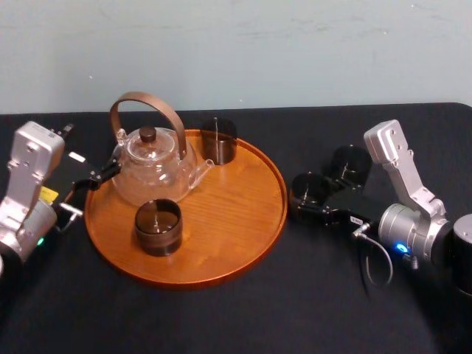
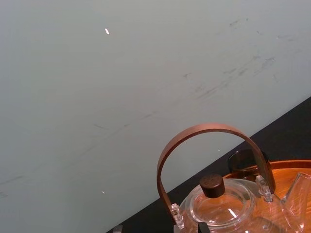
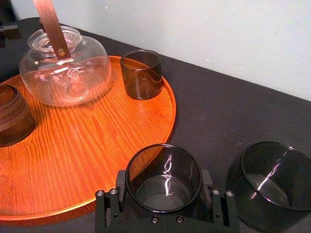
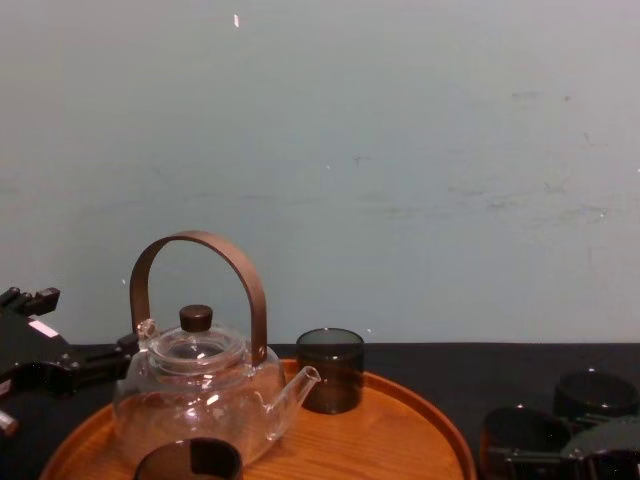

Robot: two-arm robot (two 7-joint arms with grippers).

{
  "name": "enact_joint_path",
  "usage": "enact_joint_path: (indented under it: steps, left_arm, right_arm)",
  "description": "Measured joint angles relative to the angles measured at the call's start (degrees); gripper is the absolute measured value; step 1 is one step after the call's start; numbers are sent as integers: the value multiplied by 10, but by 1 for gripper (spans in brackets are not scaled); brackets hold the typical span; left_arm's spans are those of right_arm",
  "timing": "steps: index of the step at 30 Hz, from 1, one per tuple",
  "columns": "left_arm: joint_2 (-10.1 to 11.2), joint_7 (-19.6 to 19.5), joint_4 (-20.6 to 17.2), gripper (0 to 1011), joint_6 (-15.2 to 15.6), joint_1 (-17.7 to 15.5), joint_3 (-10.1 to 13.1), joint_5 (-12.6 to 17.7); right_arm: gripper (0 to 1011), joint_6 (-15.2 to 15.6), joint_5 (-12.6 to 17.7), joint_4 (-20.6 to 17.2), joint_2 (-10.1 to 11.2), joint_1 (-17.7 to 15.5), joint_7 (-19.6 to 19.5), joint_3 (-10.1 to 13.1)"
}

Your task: Pick up the glass from the table and place it on the tray.

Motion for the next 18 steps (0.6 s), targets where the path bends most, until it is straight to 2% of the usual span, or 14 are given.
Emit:
enact_joint_path:
  steps: [18]
  left_arm:
    - [0, 0, 0, 1001, 0, 0, 0, 0]
  right_arm:
    - [900, -6, 7, -3, 3, -1, 7, 1]
